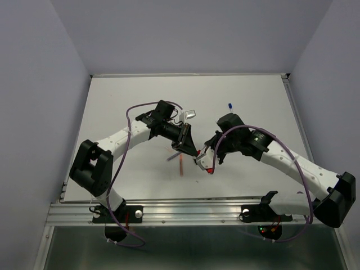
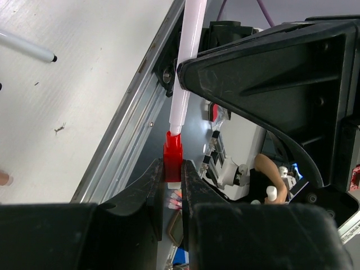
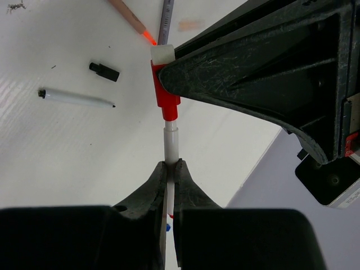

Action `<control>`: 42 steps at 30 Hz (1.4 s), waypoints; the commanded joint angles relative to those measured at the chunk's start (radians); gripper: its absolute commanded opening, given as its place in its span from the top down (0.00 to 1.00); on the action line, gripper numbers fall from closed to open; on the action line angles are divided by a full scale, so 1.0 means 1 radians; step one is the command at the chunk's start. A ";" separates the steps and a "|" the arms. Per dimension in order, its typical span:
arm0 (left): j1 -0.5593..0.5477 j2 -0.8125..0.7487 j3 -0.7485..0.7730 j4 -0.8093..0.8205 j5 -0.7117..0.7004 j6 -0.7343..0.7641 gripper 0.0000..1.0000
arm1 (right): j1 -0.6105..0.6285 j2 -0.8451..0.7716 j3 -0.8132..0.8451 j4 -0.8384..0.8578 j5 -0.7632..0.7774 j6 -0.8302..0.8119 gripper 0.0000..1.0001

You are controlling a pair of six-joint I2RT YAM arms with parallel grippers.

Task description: Insert the pens into the pen caps

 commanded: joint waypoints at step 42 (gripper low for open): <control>0.008 0.234 0.273 0.543 -0.073 -0.215 1.00 | 0.048 0.037 0.102 -0.047 -0.368 0.121 0.99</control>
